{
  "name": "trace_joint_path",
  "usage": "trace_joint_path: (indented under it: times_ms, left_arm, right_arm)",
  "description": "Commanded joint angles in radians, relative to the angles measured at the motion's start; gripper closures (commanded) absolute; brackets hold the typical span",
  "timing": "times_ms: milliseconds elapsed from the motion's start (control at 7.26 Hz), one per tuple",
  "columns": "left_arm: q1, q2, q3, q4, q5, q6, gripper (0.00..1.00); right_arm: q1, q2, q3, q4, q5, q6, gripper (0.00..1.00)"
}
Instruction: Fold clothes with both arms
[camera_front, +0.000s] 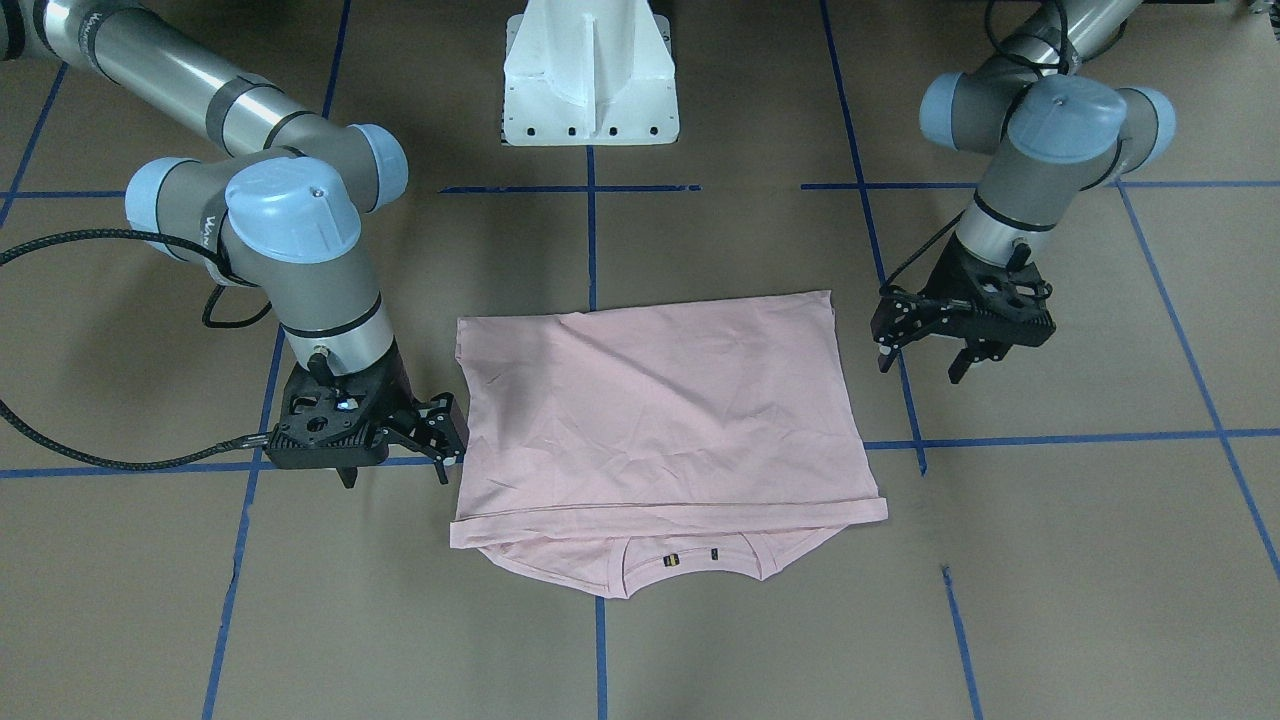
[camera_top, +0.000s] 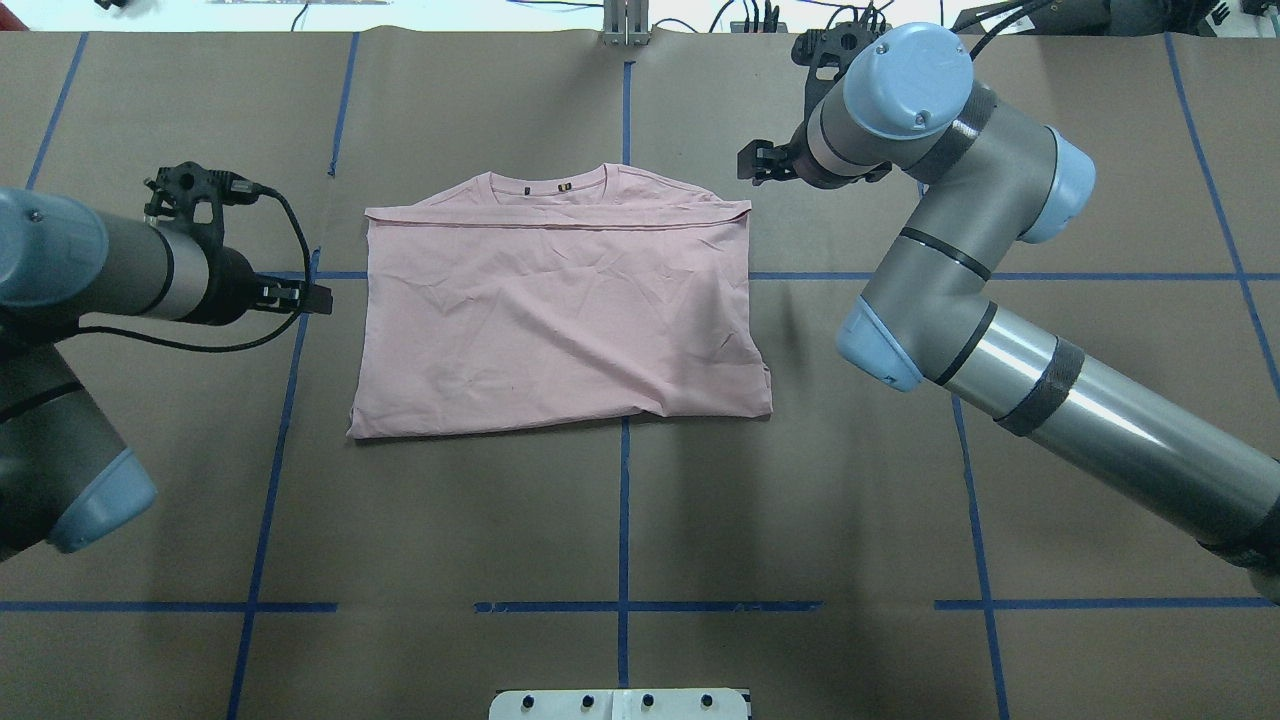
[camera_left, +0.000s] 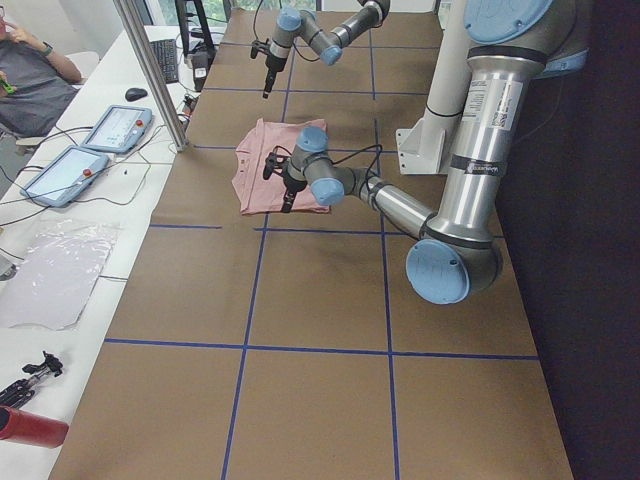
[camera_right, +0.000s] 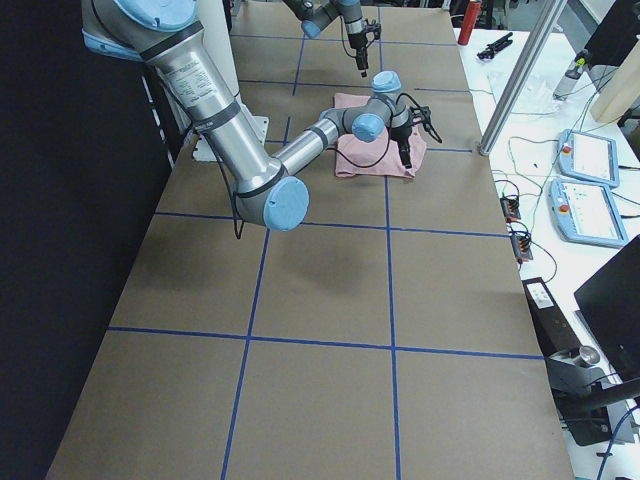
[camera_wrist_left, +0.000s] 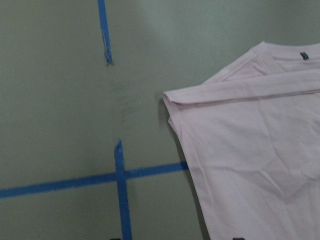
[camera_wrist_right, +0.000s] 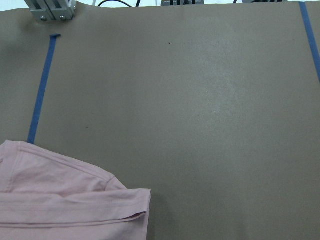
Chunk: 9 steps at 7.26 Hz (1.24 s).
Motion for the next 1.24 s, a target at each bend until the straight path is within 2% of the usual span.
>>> trace_joint_path:
  times_ms: [0,551,826,964,1101]
  left_arm:
    - [0.155,0.038,-0.006,-0.080,0.085,-0.230,0.45]
    - [0.187,0.022,0.006,-0.073,0.099,-0.226,0.45]
    - [0.211,0.022,0.006,-0.071,0.099,-0.226,0.51]
    - [0.214,0.022,0.002,-0.071,0.100,-0.226,0.72]
    - [0.216,0.024,0.001,-0.071,0.100,-0.226,0.99]
  right_arm:
    - [0.001,-0.004,0.003,0.003,-0.002,0.001,0.00]
    - [0.001,-0.009,0.008,0.003,-0.003,0.004,0.00]
    - [0.001,-0.012,0.008,0.004,-0.003,0.004,0.00]
    - [0.001,-0.018,0.008,0.007,-0.002,0.004,0.00]
    - [0.001,-0.019,0.008,0.009,-0.002,0.004,0.00]
